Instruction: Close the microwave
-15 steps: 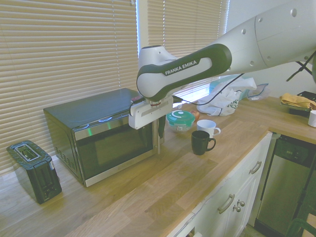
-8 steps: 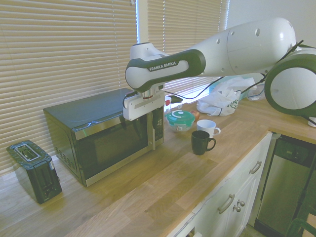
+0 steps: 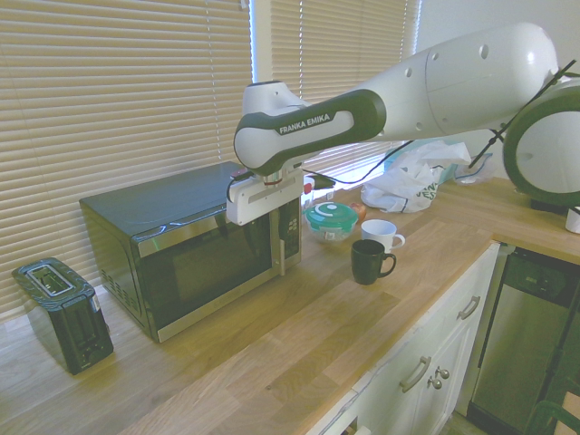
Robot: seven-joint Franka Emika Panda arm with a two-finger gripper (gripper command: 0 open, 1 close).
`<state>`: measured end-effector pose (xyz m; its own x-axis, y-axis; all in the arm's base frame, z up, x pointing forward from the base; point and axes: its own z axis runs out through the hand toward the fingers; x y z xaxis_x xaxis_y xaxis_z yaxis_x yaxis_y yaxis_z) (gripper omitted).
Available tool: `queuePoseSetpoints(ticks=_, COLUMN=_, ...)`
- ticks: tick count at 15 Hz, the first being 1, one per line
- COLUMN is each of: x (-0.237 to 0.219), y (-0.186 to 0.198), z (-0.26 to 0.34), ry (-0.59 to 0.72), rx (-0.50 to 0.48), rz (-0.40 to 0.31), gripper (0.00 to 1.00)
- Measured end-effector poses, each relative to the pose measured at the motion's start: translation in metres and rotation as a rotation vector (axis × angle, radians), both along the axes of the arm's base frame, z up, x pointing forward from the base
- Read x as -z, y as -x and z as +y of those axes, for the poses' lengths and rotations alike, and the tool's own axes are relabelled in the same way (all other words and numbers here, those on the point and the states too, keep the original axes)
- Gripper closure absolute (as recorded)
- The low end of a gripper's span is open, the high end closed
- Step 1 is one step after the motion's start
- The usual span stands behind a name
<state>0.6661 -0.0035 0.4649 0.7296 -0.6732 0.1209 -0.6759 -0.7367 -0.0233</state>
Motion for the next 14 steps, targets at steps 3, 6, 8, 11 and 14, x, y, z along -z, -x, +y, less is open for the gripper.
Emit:
queuePoseSetpoints(ticks=3, x=0.001, y=0.033, z=0.004, ry=-0.002, rx=-0.010, rz=-0.008, gripper=0.00)
queuePoseSetpoints(ticks=6, x=0.018, y=0.072, z=0.009, ry=-0.004, rx=-0.021, rz=0.002, gripper=0.00)
queuePoseSetpoints(ticks=8, x=0.034, y=0.099, z=0.013, ry=-0.005, rx=-0.024, rz=0.006, gripper=0.00)
queuePoseSetpoints(ticks=11, x=0.057, y=0.142, z=0.019, ry=-0.005, rx=-0.036, rz=0.000, gripper=0.00)
queuePoseSetpoints(ticks=14, x=0.078, y=0.193, z=0.028, ry=-0.004, rx=-0.047, rz=0.001, gripper=0.00)
